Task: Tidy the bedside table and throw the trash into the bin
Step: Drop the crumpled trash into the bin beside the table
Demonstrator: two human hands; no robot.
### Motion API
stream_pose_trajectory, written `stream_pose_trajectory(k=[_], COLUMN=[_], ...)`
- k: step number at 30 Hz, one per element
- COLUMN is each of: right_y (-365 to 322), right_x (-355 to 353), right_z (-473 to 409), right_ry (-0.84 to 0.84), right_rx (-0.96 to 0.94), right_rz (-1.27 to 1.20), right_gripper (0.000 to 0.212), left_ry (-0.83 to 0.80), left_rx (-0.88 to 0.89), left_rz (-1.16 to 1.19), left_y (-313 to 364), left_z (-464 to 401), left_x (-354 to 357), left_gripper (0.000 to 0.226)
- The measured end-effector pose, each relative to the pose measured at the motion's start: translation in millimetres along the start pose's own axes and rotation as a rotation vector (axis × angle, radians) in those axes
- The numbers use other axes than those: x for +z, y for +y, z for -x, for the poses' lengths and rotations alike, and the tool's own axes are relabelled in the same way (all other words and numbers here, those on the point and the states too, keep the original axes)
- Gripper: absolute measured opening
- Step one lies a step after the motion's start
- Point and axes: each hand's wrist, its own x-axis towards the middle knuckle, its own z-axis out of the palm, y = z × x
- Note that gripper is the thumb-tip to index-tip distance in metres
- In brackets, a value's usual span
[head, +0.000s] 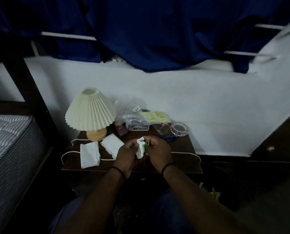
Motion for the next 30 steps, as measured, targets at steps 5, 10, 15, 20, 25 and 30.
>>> stream_pose_trajectory(k=[5,10,15,20,25,30], right_y=[-27,-40,-30,-3,49,137], right_x=[-26,-87,-157,-216,-258,-285], right_z=[8,7,5,0,-12,-24], right_ry=[-0.066,-0.241,-0.063,0.077,0.119,0.185], right_rx=[0.027,-0.056,-0.12,-0.032,0.026,0.163], right_rz=[-0.004,-0.07,0.206,0.174,0.271,0.483], right_gripper=[0.03,0.031,0.031,0.021,0.012,0.012], left_ry=[0.063,-0.05,-0.185,-0.311,-0.366,-0.355], left_rx=[0.105,0.094,-0.011,-0.043,-0.157,-0.222], left_rz=[-0.096,-0.137,-0.154,-0.15,-0.231,-0.453], left_y=[-4,26,26,-12,-49,-96], left_z=[-3,11,18,11,-8,-37], left_x=[12,60,129,194,242,268], left_gripper=[0.028,0.02,0.02,0.025,0.026,0.017])
